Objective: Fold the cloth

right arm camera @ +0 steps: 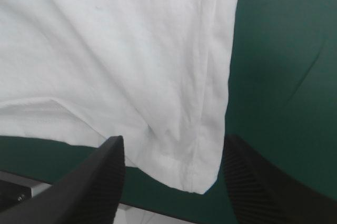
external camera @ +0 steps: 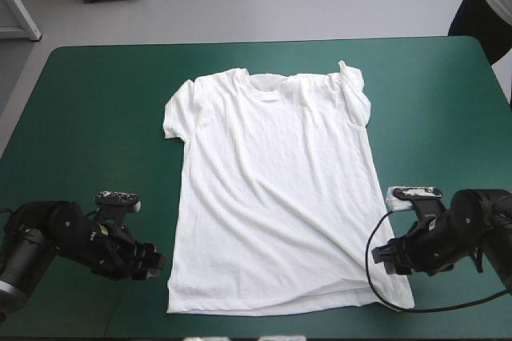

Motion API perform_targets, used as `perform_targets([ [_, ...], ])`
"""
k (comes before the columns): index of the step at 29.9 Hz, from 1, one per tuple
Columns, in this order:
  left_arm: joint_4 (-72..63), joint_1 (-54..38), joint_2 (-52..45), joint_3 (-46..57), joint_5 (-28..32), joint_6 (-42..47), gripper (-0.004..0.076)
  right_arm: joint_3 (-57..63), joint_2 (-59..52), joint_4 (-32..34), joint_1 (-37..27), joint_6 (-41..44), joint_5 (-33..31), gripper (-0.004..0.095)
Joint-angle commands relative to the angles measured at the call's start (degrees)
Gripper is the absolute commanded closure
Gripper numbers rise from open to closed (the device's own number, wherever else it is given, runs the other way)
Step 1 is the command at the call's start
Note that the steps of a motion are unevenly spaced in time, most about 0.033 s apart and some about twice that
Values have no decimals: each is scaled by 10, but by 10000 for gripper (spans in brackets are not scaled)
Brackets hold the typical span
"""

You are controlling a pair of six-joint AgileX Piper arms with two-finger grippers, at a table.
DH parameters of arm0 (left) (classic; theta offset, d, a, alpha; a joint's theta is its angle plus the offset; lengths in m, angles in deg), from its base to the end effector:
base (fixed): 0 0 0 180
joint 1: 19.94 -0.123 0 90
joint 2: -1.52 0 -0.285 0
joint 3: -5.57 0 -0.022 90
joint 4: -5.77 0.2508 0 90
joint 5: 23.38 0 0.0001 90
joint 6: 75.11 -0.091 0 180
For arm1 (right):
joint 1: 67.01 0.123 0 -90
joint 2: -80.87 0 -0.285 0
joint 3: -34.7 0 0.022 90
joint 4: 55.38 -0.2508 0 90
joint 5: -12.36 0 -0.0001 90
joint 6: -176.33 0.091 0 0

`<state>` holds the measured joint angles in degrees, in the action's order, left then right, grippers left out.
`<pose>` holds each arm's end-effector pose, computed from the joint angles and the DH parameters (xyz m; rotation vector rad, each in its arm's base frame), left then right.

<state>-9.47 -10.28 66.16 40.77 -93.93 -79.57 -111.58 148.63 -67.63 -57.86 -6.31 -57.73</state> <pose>0.1386 -0.0465 0.2726 0.2640 2.9491 -0.3953 0.1510 0.0427 0.2703 -0.2204 2.9819 0.3216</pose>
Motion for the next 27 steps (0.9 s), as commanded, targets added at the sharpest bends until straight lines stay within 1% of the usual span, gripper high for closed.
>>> perform_targets([
  [1,-8,4,-5,-68,-22,6,216,-71,-10,1,0,4,-14,309],
  [3,0,4,1,-107,8,8,216,-103,-4,17,0,5,1,309],
  [5,13,4,21,-146,52,22,216,-147,13,59,0,19,25,309],
  [8,17,4,74,-189,107,26,216,-201,55,97,0,26,49,309],
  [13,14,4,191,-251,159,26,216,-288,154,103,0,26,66,309],
  [19,13,4,306,-322,176,26,216,-387,250,103,0,20,82,310],
  [23,13,6,354,-345,182,28,218,-433,292,103,0,13,83,310],
  [27,57,28,393,-350,199,45,255,-457,316,103,0,10,89,310],
])
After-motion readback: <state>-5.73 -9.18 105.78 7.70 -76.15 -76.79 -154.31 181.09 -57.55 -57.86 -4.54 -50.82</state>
